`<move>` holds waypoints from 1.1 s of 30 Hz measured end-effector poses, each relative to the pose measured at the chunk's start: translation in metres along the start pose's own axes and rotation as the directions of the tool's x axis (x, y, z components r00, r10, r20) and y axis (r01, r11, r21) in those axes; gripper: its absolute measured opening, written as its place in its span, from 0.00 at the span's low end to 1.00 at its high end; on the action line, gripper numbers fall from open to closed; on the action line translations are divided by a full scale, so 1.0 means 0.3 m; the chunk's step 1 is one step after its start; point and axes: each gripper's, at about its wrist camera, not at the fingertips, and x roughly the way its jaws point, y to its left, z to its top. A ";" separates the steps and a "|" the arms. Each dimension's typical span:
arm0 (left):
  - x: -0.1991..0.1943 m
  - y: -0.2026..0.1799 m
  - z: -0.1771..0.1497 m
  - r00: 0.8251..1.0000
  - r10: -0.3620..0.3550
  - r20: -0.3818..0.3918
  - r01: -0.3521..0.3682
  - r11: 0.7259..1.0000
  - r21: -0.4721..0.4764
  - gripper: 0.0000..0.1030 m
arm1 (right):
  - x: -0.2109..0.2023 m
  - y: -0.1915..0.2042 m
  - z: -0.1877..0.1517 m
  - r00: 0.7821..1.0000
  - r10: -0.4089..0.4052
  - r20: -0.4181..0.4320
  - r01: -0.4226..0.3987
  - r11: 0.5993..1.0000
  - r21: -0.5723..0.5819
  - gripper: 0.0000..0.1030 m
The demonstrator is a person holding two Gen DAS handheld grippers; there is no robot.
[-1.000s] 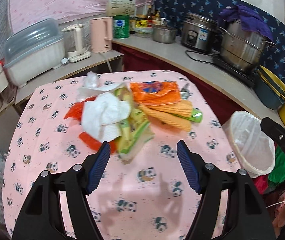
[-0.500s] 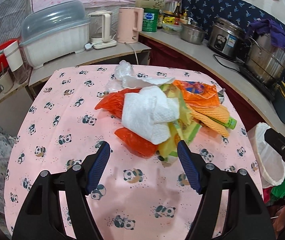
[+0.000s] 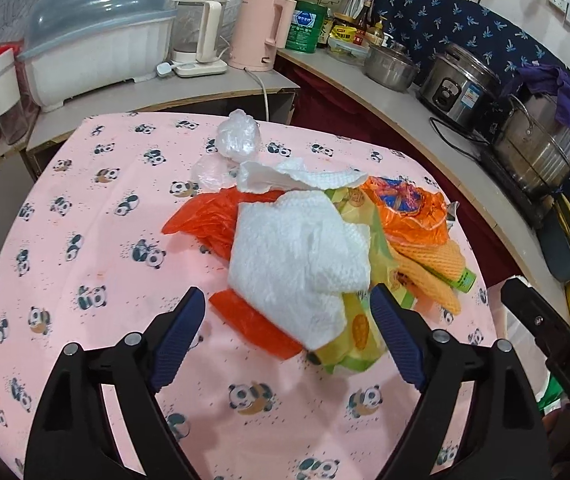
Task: Collect trash
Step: 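Move the left gripper to the white paper towel while the right approaches the orange snack bag, then grasp the white paper towel with the left gripper while the right grasps the orange snack bag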
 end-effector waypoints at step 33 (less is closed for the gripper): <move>0.069 -0.017 0.032 0.999 -0.006 -0.051 0.006 1.000 0.007 0.03 | 0.315 -0.003 0.164 0.995 0.084 -0.057 -0.078 0.992 0.096 0.06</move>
